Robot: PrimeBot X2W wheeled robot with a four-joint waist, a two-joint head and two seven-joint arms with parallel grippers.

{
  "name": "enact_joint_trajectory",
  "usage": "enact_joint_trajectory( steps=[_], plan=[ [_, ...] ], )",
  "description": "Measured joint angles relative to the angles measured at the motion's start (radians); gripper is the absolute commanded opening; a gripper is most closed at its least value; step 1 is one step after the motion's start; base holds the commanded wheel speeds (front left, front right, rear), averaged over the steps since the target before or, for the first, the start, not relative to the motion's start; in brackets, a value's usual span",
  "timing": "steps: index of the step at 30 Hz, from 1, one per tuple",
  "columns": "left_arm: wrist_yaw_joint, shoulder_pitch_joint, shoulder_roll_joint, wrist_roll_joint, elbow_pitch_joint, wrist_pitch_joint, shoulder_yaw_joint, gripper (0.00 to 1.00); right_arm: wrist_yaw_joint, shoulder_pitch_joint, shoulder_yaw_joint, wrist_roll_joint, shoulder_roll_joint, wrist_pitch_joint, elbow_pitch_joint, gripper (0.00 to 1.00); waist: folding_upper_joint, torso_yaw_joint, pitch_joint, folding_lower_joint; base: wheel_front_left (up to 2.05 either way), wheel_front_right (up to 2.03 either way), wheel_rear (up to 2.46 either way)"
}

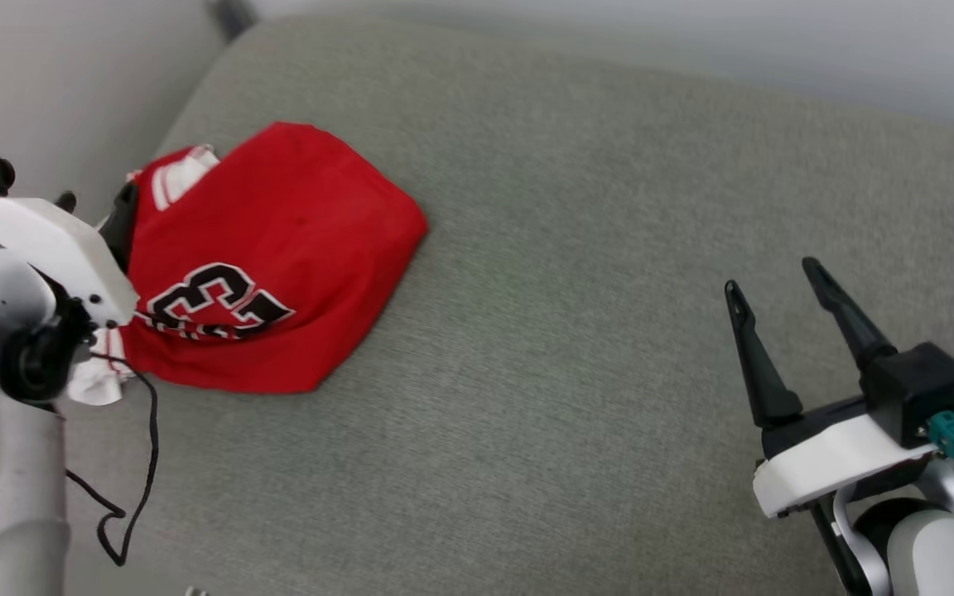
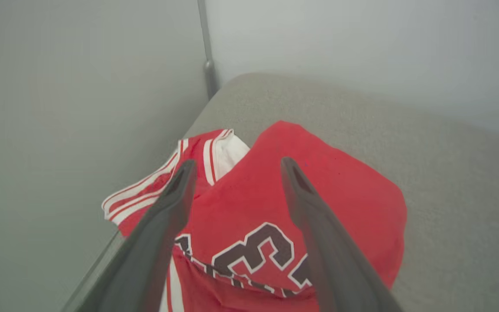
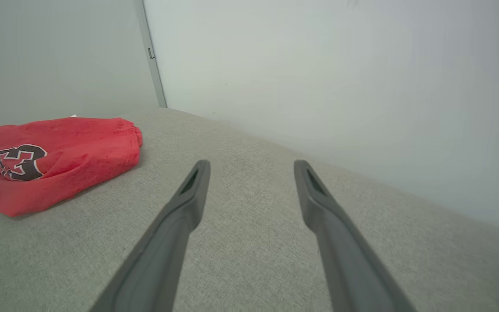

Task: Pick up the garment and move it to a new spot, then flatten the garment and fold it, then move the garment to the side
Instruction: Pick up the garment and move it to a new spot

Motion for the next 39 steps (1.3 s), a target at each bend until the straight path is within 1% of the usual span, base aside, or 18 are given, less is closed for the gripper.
enact_joint_trajectory(
  steps=[4, 7, 12, 14, 15, 16, 17, 19, 20, 22, 25, 28, 32, 36, 39],
  plan=[
    [-0.003, -0.025, 0.044, -0.076, 0.103, 0.223, 0.004, 1.0, 0.0, -0.03, 0.002, 0.002, -0.012, -0.001, -0.001, 1.0, 0.0, -0.044, 0.076, 0.0001, 0.0, 0.0, 0.0],
    [-0.003, -0.024, 0.062, -0.123, 0.17, 0.33, 0.016, 1.0, 0.0, -0.044, 0.005, 0.005, -0.013, -0.003, 0.001, 1.0, 0.0, -0.079, 0.122, 0.0001, 0.0, 0.0, 0.0],
    [0.003, -0.019, 0.081, -0.154, 0.26, 0.38, 0.039, 1.0, 0.0, -0.07, 0.008, 0.01, -0.018, -0.011, 0.001, 1.0, 0.0, -0.13, 0.184, 0.0002, 0.0, 0.0, 0.0],
    [0.006, -0.025, 0.087, -0.179, 0.282, 0.417, 0.051, 1.0, 0.0, -0.071, 0.006, 0.01, -0.02, -0.012, 0.0, 1.0, 0.0, -0.146, 0.201, 0.0001, 0.0, 0.0, 0.0],
    [0.005, -0.032, 0.09, -0.193, 0.291, 0.437, 0.055, 0.8, 0.0, -0.07, 0.003, 0.01, -0.02, -0.014, 0.002, 1.0, 0.0, -0.153, 0.208, 0.0001, 0.0, 0.0, 0.0],
    [0.006, -0.037, 0.092, -0.199, 0.297, 0.451, 0.058, 0.29, 0.0, -0.07, 0.001, 0.011, -0.02, -0.014, 0.002, 1.0, 0.0, -0.157, 0.213, 0.0001, 0.0, 0.0, 0.0],
    [0.006, -0.041, 0.093, -0.207, 0.303, 0.459, 0.062, 0.0, 0.0, -0.07, -0.001, 0.011, -0.02, -0.014, 0.002, 1.0, 0.0, -0.16, 0.216, 0.0001, 0.0, 0.0, 0.0],
    [0.006, -0.046, 0.091, -0.216, 0.31, 0.469, 0.062, 0.0, 0.0, -0.07, -0.003, 0.012, -0.02, -0.014, 0.004, 1.0, 0.0, -0.16, 0.215, 0.0001, 0.0, 0.0, 0.0],
    [0.006, -0.046, 0.087, -0.213, 0.311, 0.457, 0.059, 0.0, 0.0, -0.07, -0.004, 0.014, -0.019, -0.014, 0.004, 1.0, 0.0, -0.159, 0.213, 0.0, 0.0, 0.0, 0.0],
    [0.008, -0.046, 0.082, -0.201, 0.318, 0.427, 0.052, 0.0, 0.0, -0.071, -0.003, 0.016, -0.018, -0.014, 0.006, 1.0, 0.0, -0.156, 0.206, 0.0001, 0.0, 0.0, 0.0],
    [0.022, -0.042, 0.081, -0.159, 0.318, 0.343, 0.034, 0.0, 0.0, -0.071, -0.004, 0.019, -0.017, -0.019, 0.011, 1.0, 0.0, -0.151, 0.187, 0.0001, 0.0, 0.0, 0.0],
    [0.042, -0.048, 0.094, -0.102, 0.309, 0.222, 0.017, 0.0, 0.0, -0.066, -0.007, 0.02, -0.015, -0.023, 0.021, 1.0, 0.0, -0.147, 0.158, 0.0001, 0.0, 0.0, 0.0],
    [0.066, -0.086, 0.14, -0.015, 0.262, 0.044, -0.011, 0.0, 0.0, -0.046, -0.012, 0.031, -0.004, -0.037, 0.044, 1.0, 0.0, -0.139, 0.103, 0.0, 0.0, 0.0, 0.0],
    [0.072, -0.135, 0.165, 0.062, 0.222, -0.124, -0.051, 0.0, 0.0, -0.025, -0.016, 0.047, 0.013, -0.051, 0.062, 1.0, 0.0, -0.136, 0.04, 0.0, 0.0, 0.0, 0.0],
    [0.066, -0.171, 0.178, 0.103, 0.201, -0.225, -0.081, 0.0, 0.0, -0.011, -0.022, 0.058, 0.02, -0.067, 0.074, 1.0, 0.0, -0.138, -0.008, 0.0, 0.0, 0.0, 0.0]
  ],
)
